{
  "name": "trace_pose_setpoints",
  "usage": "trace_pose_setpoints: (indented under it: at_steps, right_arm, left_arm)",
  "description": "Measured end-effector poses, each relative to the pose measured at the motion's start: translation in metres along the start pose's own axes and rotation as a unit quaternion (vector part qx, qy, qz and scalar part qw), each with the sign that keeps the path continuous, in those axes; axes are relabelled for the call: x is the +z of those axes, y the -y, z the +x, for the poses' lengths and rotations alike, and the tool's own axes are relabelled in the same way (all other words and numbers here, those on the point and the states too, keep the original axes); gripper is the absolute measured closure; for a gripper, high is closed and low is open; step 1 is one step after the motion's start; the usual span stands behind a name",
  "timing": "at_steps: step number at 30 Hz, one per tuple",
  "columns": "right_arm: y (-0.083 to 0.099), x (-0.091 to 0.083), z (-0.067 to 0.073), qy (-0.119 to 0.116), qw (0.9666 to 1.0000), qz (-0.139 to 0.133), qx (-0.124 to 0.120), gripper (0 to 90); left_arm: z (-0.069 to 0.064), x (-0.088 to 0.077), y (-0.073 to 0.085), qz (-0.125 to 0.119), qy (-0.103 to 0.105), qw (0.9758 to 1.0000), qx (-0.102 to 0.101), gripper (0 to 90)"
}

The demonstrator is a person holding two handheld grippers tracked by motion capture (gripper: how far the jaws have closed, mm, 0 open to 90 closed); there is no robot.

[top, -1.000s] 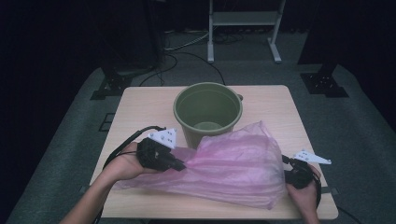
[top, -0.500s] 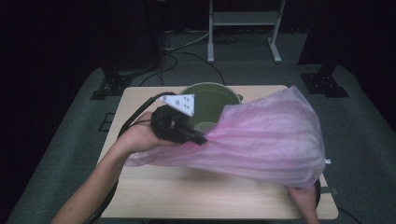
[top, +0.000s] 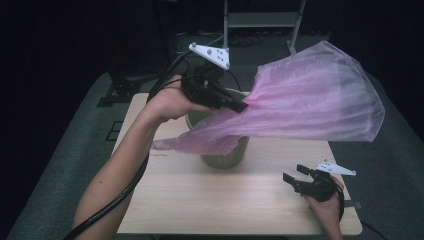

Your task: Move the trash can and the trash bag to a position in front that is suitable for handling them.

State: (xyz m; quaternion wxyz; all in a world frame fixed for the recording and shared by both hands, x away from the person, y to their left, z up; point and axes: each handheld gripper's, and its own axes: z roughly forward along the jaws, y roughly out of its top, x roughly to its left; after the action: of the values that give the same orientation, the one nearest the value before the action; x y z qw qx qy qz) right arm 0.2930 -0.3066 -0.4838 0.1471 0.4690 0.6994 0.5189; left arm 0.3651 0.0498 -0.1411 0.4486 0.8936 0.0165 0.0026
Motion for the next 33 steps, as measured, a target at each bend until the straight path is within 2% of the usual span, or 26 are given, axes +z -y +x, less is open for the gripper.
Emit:
trace_pose_setpoints:
  at_steps: [1, 5, 10, 17, 24, 27, 28, 31, 33]
  right_arm:
    - [0.0, 0.0, 0.0, 0.0, 1.0, 0.0, 0.0, 21.0]
    - [0.0, 0.0, 0.0, 0.0, 1.0, 0.0, 0.001, 21.0]
    - [0.0, 0.0, 0.0, 0.0, 1.0, 0.0, 0.0, 21.0]
    - [0.0, -0.001, 0.0, 0.0, 1.0, -0.001, 0.0, 21.0]
    - [0.001, -0.001, 0.0, 0.0, 1.0, -0.001, 0.002, 21.0]
    - [0.001, -0.001, 0.0, 0.0, 1.0, -0.002, 0.001, 21.0]
    - [0.001, -0.001, 0.0, 0.0, 1.0, -0.002, 0.002, 21.0]
    - [0.001, -0.001, 0.0, 0.001, 1.0, -0.002, 0.001, 21.0]
    - [0.001, -0.002, 0.0, 0.001, 1.0, -0.001, 0.001, 21.0]
  left_arm:
    - [0.0, 0.0, 0.0, 0.0, 0.0, 1.0, 0.0, 89.8]
    - [0.003, -0.006, -0.016, -0.013, -0.007, 0.9998, 0.009, 89.7]
    - [0.007, -0.01, -0.026, -0.026, -0.009, 0.9995, 0.013, 89.8]
    - [0.012, -0.012, -0.032, -0.035, -0.019, 0.999, 0.022, 89.8]
    - [0.03, -0.011, -0.027, -0.061, -0.028, 0.9975, 0.022, 89.8]
    - [0.043, -0.004, -0.018, -0.067, -0.043, 0.9959, 0.042, 89.8]
    - [0.043, -0.004, -0.018, -0.067, -0.043, 0.9959, 0.042, 89.7]
    - [0.053, 0.004, -0.009, -0.074, -0.05, 0.9945, 0.054, 89.8]
    - [0.06, 0.009, -0.004, -0.079, -0.053, 0.9939, 0.055, 89.7]
